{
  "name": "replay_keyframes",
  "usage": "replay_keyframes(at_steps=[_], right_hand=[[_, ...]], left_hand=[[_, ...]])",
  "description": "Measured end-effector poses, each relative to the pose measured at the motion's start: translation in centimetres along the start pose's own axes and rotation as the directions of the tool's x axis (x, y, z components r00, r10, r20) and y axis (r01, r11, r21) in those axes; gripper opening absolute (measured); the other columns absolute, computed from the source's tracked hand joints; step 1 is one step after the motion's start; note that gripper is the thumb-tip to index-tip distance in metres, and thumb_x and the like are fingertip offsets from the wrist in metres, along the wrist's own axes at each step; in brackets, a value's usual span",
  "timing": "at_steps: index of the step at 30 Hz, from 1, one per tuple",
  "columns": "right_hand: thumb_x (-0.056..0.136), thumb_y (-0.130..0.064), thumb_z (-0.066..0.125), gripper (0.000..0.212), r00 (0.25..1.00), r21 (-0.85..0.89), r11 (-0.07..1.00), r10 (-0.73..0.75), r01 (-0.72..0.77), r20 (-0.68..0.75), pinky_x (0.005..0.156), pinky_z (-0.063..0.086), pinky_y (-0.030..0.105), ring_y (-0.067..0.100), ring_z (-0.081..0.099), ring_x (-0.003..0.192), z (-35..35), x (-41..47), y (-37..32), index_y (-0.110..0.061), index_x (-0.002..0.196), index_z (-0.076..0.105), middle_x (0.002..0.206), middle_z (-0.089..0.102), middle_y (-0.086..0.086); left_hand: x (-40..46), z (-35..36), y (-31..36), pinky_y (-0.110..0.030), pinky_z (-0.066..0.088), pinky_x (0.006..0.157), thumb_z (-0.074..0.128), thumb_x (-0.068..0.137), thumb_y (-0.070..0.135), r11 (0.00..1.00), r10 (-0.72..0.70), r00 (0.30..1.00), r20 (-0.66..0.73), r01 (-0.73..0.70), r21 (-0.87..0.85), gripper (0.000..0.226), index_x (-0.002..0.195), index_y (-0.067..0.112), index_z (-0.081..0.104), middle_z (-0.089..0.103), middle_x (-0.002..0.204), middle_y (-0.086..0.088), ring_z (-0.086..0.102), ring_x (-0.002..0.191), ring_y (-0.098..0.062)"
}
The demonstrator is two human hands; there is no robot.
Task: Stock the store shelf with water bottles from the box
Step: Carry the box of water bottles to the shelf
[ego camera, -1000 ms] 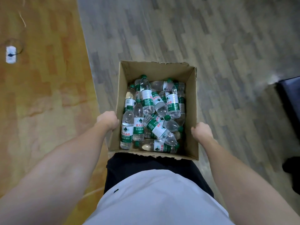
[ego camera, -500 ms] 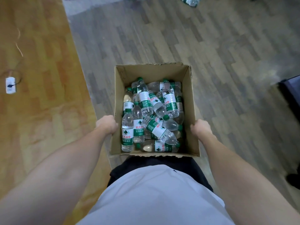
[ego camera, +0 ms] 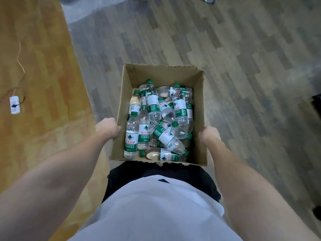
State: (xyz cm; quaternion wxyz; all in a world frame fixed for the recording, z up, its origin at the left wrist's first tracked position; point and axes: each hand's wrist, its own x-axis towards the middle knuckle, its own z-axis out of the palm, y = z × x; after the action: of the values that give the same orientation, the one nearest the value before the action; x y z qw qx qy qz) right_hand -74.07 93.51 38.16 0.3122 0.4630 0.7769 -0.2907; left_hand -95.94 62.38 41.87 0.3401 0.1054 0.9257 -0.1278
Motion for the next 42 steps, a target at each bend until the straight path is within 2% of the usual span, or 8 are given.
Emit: replay_keyframes(at_steps=[8,12,19,28,36,39,42], right_hand=[[0.099,-0.026,0.052,0.038,1.0,-0.014,1.0,0.013,-0.013,0.0,0.088,0.05,0.037,0.04,0.061,0.112,-4.4,5.2,-2.9,0.005,0.119,0.061,0.121,0.064,0.024],[0.1,-0.024,0.05,0.039,1.0,-0.027,0.999,0.021,-0.021,-0.02,0.089,0.049,0.037,0.042,0.059,0.114,-6.4,7.5,-5.6,0.009,0.119,0.06,0.122,0.062,0.028],[0.098,-0.023,0.054,0.037,0.992,-0.02,0.994,0.106,-0.107,-0.074,0.085,0.049,0.037,0.041,0.061,0.11,-11.2,11.6,-13.3,0.007,0.117,0.062,0.119,0.064,0.026],[0.097,-0.026,0.051,0.037,0.991,-0.088,0.994,0.053,-0.063,-0.12,0.09,0.05,0.035,0.039,0.061,0.113,-19.8,16.5,-22.2,0.003,0.118,0.063,0.122,0.063,0.023],[0.097,-0.023,0.053,0.034,0.992,-0.029,0.996,0.085,-0.089,-0.097,0.086,0.051,0.035,0.037,0.062,0.11,-27.1,24.7,-24.7,-0.001,0.119,0.062,0.121,0.064,0.019],[0.097,-0.022,0.052,0.033,0.996,-0.067,0.997,0.037,-0.042,-0.082,0.088,0.051,0.035,0.037,0.062,0.112,-30.8,28.9,-25.7,0.0,0.12,0.062,0.122,0.064,0.02],[0.097,-0.019,0.052,0.03,0.997,-0.082,0.996,0.012,-0.018,-0.075,0.085,0.051,0.034,0.036,0.063,0.112,-34.9,33.2,-26.3,0.001,0.118,0.062,0.121,0.065,0.021]], left_hand=[[5.3,-6.5,3.6,-0.035,0.049,0.076,0.052,0.093,0.033,0.999,0.036,0.999,-0.034,-0.036,0.02,0.028,0.106,0.01,0.062,0.066,0.109,-0.012,0.064,0.098,-0.034],[9.4,-8.8,4.3,-0.035,0.05,0.078,0.053,0.092,0.031,0.998,0.065,0.998,-0.013,-0.065,0.016,0.025,0.105,0.012,0.064,0.067,0.11,-0.012,0.064,0.099,-0.033],[18.3,-15.0,4.7,-0.035,0.048,0.081,0.05,0.095,0.032,0.993,0.117,0.993,-0.02,-0.118,-0.032,0.031,0.112,0.011,0.064,0.066,0.114,-0.012,0.063,0.104,-0.032],[26.0,-24.2,6.1,-0.035,0.048,0.085,0.051,0.096,0.035,0.991,0.128,0.992,-0.01,-0.128,-0.044,0.033,0.116,0.011,0.061,0.064,0.12,-0.011,0.061,0.11,-0.032],[31.3,-30.3,11.5,-0.034,0.048,0.08,0.051,0.095,0.034,0.992,0.116,0.993,0.007,-0.115,-0.055,0.03,0.111,0.01,0.062,0.065,0.114,-0.01,0.063,0.104,-0.031],[33.8,-32.6,14.8,-0.035,0.051,0.08,0.052,0.094,0.033,0.994,0.088,0.996,-0.008,-0.088,-0.064,0.031,0.109,0.008,0.062,0.065,0.105,-0.01,0.064,0.098,-0.032],[36.4,-36.2,18.6,-0.036,0.049,0.079,0.053,0.094,0.035,0.996,0.065,0.998,-0.006,-0.065,-0.067,0.033,0.109,0.007,0.062,0.065,0.109,-0.013,0.063,0.098,-0.033]])
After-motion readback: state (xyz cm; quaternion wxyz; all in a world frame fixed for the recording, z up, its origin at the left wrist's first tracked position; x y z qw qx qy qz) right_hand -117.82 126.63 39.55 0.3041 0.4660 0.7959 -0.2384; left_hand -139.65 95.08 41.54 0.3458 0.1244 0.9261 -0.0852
